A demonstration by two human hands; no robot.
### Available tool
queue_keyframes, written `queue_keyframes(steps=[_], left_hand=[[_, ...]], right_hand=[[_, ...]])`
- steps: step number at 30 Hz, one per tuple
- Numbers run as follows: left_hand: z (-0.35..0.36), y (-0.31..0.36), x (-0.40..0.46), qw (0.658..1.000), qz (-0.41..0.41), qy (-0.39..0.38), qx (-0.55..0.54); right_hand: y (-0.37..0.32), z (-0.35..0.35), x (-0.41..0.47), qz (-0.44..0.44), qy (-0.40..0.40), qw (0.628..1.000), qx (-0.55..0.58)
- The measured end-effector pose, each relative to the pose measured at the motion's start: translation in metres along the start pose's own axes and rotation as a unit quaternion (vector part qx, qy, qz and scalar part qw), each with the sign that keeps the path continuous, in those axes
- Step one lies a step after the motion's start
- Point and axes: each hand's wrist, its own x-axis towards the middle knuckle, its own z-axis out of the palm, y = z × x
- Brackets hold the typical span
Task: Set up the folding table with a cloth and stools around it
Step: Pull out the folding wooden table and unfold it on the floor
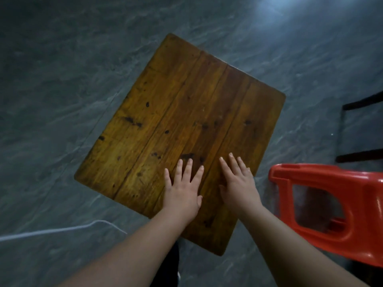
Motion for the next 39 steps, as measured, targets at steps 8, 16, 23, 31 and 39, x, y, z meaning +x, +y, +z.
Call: queue_keyframes(steps=[8, 16, 23, 31, 39], left_hand=[[-0.007, 0.023, -0.007, 0.996, -0.066, -0.049, -0.041], [-0.011, 0.076, 0.000, 0.964, -0.211, -0.008, -0.161], [0.002, 0.150, 0.006, 0.925, -0.321, 0.031, -0.201], [0.027, 0.181, 0.033, 0.912, -0.366, 0.010, -0.187], [0.034, 0.182, 0.031, 0.908, -0.380, 0.014, -0.176]], right_hand=[[0.013, -0.008, 0.010, -0.052, -0.049, 0.996, -0.061], [0.059, -0.045, 0.038, -0.222, -0.094, 0.963, -0.121], [0.111, -0.083, 0.089, -0.348, -0.127, 0.903, -0.216], [0.122, -0.100, 0.131, -0.404, -0.146, 0.854, -0.293], [0.132, -0.093, 0.138, -0.427, -0.136, 0.843, -0.298]])
